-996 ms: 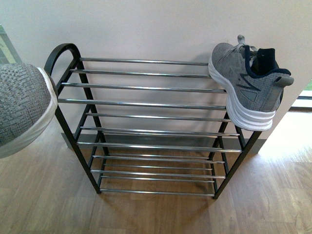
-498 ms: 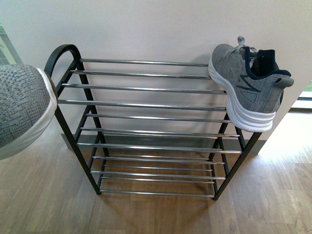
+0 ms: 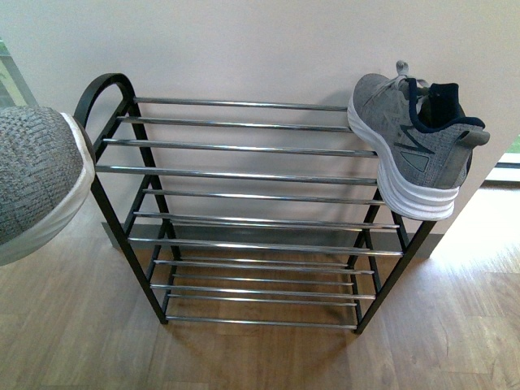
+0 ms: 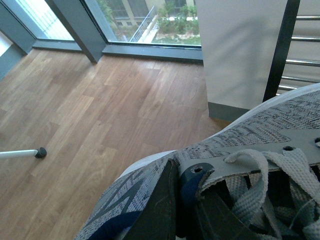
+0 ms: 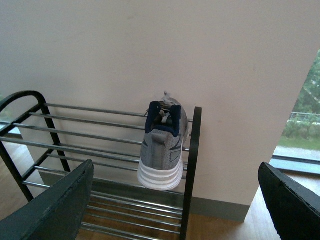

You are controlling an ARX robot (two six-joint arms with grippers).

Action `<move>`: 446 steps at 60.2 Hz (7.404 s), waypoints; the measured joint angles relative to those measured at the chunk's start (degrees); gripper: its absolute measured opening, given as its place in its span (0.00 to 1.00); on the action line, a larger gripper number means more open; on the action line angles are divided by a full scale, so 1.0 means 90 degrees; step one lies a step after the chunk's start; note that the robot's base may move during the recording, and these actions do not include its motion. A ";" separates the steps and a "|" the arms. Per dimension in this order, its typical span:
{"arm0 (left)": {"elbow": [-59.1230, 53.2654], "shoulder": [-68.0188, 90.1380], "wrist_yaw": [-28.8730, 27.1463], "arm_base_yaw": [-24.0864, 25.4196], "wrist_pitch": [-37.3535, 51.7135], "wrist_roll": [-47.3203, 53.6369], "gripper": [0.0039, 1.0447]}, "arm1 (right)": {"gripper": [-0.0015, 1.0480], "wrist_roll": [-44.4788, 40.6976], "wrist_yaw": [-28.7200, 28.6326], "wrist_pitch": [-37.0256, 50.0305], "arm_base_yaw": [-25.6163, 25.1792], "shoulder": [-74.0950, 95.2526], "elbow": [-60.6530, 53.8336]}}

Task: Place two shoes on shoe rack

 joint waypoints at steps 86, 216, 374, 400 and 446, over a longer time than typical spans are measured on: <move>0.8298 0.8199 0.3900 -0.0967 -0.1314 -0.5957 0.01 | 0.91 0.0012 0.0010 -0.0010 0.0005 -0.0005 0.0000; 0.1103 0.3378 0.3228 0.0913 0.6137 0.0945 0.42 | 0.91 0.0012 0.0010 -0.0010 0.0005 -0.0005 0.0000; -0.2108 -0.5399 0.4954 0.2710 0.0525 0.1180 0.01 | 0.91 0.0012 0.0007 -0.0010 0.0005 -0.0005 0.0000; -0.2108 -0.5401 0.4952 0.2710 0.0525 0.1178 0.51 | 0.91 0.0015 0.0007 -0.0010 0.0005 -0.0005 0.0000; -0.2108 -0.5404 0.4954 0.2710 0.0525 0.1192 0.91 | 0.91 0.0015 0.0010 -0.0010 0.0007 -0.0005 0.0000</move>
